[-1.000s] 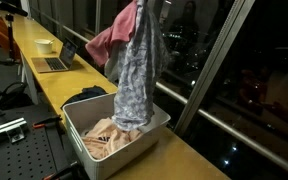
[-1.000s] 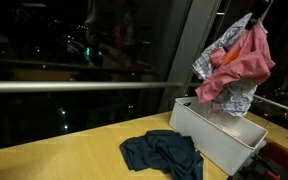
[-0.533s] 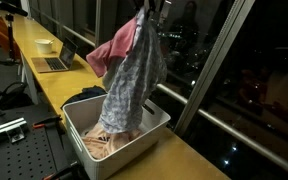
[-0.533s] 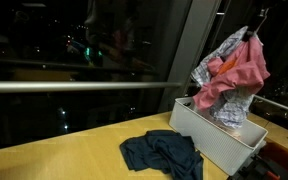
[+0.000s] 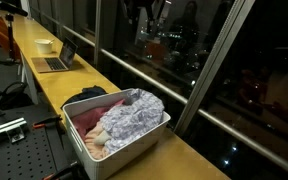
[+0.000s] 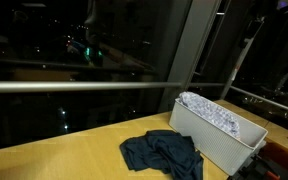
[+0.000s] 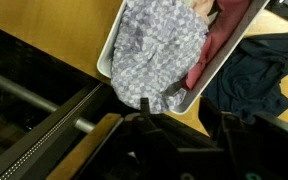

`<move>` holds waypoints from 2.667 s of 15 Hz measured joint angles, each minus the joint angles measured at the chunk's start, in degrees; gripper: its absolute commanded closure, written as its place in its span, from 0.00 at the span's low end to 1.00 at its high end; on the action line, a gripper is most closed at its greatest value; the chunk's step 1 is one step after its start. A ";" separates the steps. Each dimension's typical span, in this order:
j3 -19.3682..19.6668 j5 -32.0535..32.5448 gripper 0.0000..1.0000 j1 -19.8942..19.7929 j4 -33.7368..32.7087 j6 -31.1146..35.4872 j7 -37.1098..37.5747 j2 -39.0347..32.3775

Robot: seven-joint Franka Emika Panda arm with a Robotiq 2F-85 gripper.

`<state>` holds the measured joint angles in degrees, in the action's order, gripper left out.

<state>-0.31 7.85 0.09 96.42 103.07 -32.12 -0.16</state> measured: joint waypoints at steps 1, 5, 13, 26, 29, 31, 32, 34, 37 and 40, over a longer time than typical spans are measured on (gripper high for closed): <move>0.00 0.00 0.06 0.02 0.18 0.12 -0.01 0.00; -1.62 -0.37 0.00 1.54 1.77 1.75 0.10 -0.22; -9.04 1.54 0.00 9.79 6.02 10.39 6.49 -10.41; -10.34 23.76 0.00 24.57 5.28 19.67 26.42 -30.27; -10.19 26.13 0.00 26.14 3.60 19.72 27.73 -33.13; -10.07 25.93 0.00 25.24 2.65 20.12 27.43 -34.61; -10.05 25.32 0.00 24.30 2.26 20.85 26.89 -35.27; -10.06 22.54 0.00 21.95 1.18 22.53 24.89 -36.82; -10.62 15.78 0.00 18.41 -1.36 25.00 19.76 -39.96; -11.68 10.53 0.00 16.44 -3.49 26.06 15.98 -42.45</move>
<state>-11.98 18.38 16.53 92.93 129.13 -16.14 -42.61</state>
